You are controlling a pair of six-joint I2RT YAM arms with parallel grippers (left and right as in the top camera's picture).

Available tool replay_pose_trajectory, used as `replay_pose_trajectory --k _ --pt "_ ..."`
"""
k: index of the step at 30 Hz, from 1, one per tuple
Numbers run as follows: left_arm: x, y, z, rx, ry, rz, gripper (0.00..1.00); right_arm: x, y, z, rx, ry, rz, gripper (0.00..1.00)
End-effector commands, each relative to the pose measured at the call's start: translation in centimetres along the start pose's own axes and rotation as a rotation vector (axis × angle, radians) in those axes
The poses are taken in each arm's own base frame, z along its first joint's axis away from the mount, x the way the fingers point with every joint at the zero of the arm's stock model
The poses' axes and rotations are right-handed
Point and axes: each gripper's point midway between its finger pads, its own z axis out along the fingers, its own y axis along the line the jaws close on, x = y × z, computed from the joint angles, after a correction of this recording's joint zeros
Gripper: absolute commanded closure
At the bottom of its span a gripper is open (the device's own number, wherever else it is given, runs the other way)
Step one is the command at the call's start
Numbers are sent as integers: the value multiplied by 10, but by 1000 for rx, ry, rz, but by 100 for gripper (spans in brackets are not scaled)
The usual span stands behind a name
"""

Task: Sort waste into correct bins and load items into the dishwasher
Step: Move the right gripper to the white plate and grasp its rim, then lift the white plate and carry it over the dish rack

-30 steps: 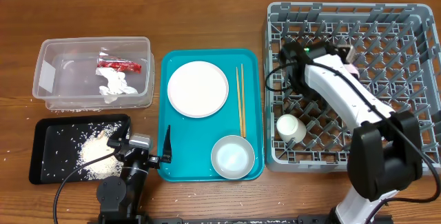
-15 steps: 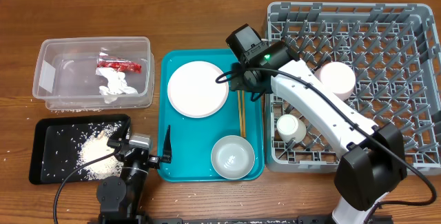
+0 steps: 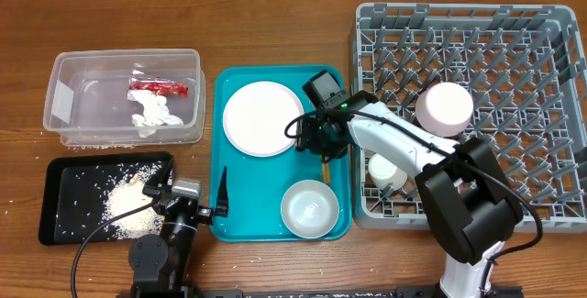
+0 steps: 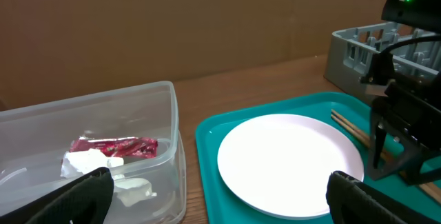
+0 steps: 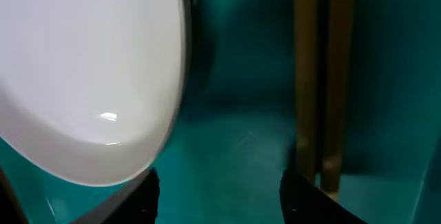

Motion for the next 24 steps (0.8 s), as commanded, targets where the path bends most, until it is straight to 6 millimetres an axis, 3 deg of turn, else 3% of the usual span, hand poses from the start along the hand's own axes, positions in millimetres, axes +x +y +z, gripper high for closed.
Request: replay_pose_trajectory --k 1,5,7,10,13,17,20,24 --pt "1 0 0 0 -6 19 0 -1 15 -10 -72 6 -38 42" --pt "1 0 0 0 -6 19 0 1 17 -23 -84 7 -137 43" --pt "1 0 0 0 -6 19 0 -6 29 -53 -116 -47 -225 39" --pt "1 0 0 0 -6 19 0 -10 38 -66 -142 -74 -151 37" --pt "1 0 0 0 -6 19 0 -21 42 -56 -144 -123 -88 37" --pt "1 0 0 0 -6 19 0 -43 25 -25 -42 -214 21 38" --pt "1 0 0 0 -6 19 0 -45 27 1 -70 -181 35 43" --pt "1 0 0 0 -6 19 0 -44 27 18 -81 -157 33 55"
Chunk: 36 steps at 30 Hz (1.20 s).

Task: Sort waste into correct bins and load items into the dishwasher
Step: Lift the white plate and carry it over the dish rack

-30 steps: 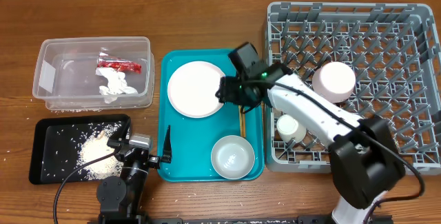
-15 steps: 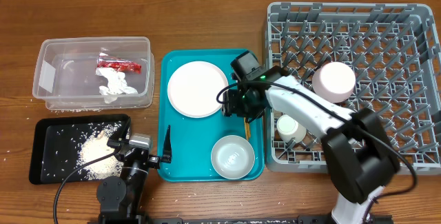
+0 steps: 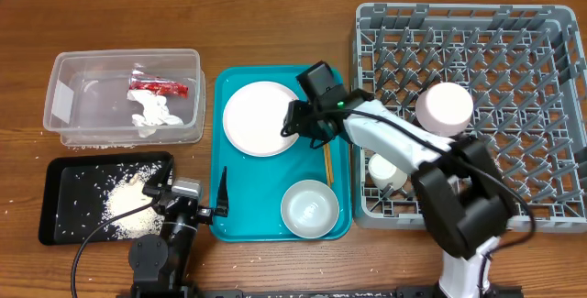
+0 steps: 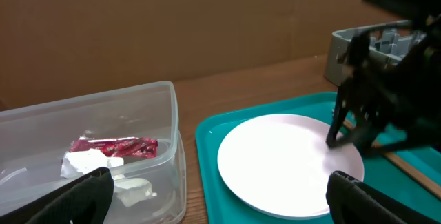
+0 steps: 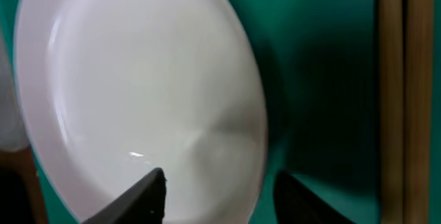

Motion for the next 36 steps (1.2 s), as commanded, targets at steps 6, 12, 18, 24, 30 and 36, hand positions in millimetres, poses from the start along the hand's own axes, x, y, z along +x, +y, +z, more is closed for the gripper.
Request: replay_pose_trajectory --k 6,12,18,24,30,36 --pt "1 0 0 0 -6 19 0 8 -8 4 35 37 34 95" --pt "1 0 0 0 -6 19 0 -26 14 -62 -52 -92 -44 96" --pt "1 0 0 -1 -6 19 0 -80 -10 -186 59 -447 -40 96" --pt "1 0 0 0 -6 19 0 -125 -132 -317 750 -892 47 96" --pt "1 0 0 0 -6 19 0 -140 -165 -350 1039 -960 26 96" --pt "1 0 0 0 -6 19 0 -152 -172 -325 1127 -894 -53 96"
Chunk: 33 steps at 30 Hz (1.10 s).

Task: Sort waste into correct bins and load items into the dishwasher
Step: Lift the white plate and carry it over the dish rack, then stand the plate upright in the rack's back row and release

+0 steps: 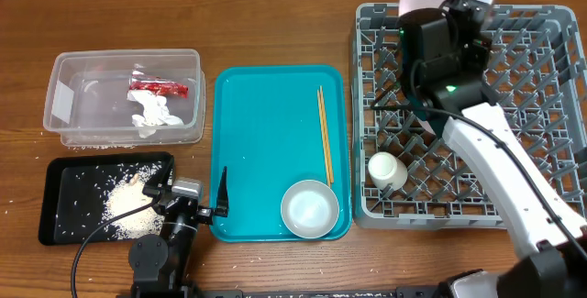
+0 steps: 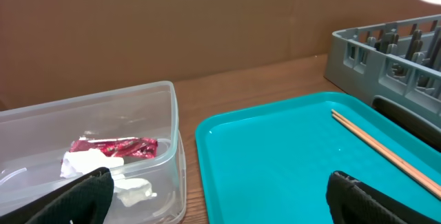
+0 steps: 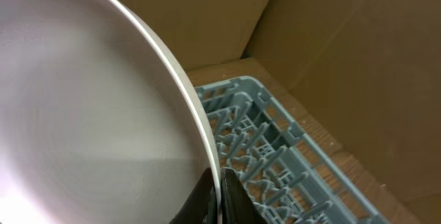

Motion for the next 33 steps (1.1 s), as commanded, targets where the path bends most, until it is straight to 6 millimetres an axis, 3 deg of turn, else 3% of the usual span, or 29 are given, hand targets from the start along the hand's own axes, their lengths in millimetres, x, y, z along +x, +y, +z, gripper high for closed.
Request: replay_pose_trajectory --k 1,6,10,17,22,26,29,33 --pt "1 0 0 0 -6 19 0 10 3 10 67 13 -113 96" --pt "1 0 0 0 -6 19 0 37 15 16 63 78 -225 96" --pt "1 0 0 0 -6 19 0 55 40 -3 -43 116 -286 96" --pt "1 0 0 0 -6 19 0 70 60 -32 -106 121 -384 95" --pt "1 0 0 0 -6 19 0 82 73 -41 -185 162 -383 91" --pt "1 0 0 -1 -6 19 0 79 63 -33 -137 165 -303 96" --pt "1 0 0 -1 -6 19 0 63 47 -18 -57 131 -250 96" --pt "1 0 0 0 -6 19 0 49 39 -12 -38 120 -214 96"
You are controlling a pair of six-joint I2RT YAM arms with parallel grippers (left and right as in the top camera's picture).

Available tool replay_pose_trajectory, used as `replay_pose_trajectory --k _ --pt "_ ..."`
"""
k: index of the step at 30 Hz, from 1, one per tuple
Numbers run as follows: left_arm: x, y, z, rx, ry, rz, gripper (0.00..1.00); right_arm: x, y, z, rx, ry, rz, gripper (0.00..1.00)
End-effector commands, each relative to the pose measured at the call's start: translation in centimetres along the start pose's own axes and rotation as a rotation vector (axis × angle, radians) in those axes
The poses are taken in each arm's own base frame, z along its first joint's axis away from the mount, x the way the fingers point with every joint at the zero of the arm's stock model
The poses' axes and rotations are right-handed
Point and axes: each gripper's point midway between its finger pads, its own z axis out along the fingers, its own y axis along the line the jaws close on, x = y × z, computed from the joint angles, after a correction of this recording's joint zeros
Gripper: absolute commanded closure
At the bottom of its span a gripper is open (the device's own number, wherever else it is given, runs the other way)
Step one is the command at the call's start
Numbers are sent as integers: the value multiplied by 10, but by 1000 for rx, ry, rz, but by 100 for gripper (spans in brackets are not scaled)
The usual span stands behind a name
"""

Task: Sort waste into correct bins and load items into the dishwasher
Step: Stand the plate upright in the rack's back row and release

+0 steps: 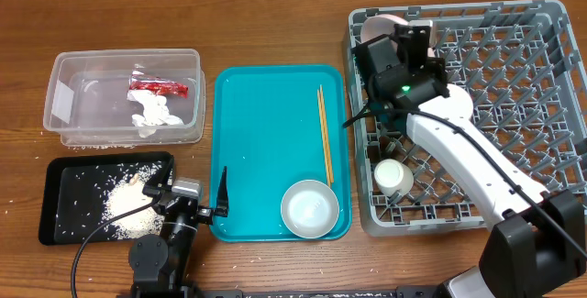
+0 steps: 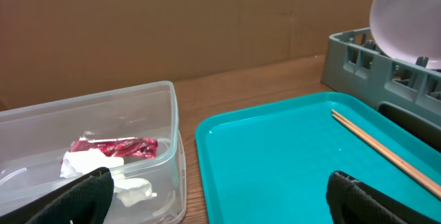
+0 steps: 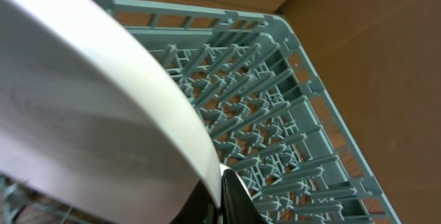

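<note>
My right gripper (image 1: 396, 49) is shut on the rim of the white plate (image 1: 374, 30). The plate stands on edge at the far left corner of the grey dishwasher rack (image 1: 523, 23), and its rim is pinched between the fingers (image 3: 231, 189). The plate (image 2: 406, 17) also shows above the rack in the left wrist view. Two chopsticks (image 1: 324, 133) and a white bowl (image 1: 310, 208) lie on the teal tray (image 1: 261, 142). My left gripper (image 1: 188, 195) rests open at the table's front, with nothing between its fingers (image 2: 362, 196).
A white cup (image 1: 394, 177) and an upturned bowl (image 1: 456, 107) sit in the rack. A clear bin (image 1: 64, 105) at the left holds a red wrapper (image 1: 158, 86) and tissue. In front of it lies a black tray (image 1: 64, 211) with rice.
The right gripper has come down with the plate. It was held high over the rack's far left side; now it stands on edge low at that corner, among the tines.
The right gripper was open on the teal tray beside the plate and chopsticks. Then it was at the plate's right rim. Later the plate was off the tray, held over the rack, and now it is down at the rack's corner. The left arm stayed still.
</note>
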Motion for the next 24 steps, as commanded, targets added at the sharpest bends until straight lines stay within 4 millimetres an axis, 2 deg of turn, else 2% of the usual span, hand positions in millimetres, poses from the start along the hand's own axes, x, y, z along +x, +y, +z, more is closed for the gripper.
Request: replay_pose_trajectory --k 1,6,9,15,20,24 --pt "1 0 0 -1 -6 20 0 -25 -14 -3 23 -38 86 96" --pt "1 0 0 -1 -6 20 0 -43 -20 -11 12 -67 132 96" --pt "1 0 0 -1 -6 20 0 -44 -18 -11 -2 -65 139 96" --pt "1 0 0 -1 -6 20 0 -29 -13 -10 -26 -11 168 96" --pt "1 0 0 -1 -6 20 0 -12 -11 -7 -35 58 266 96" --pt "1 1 0 -3 -6 20 0 -6 -12 -7 -29 81 337 96"
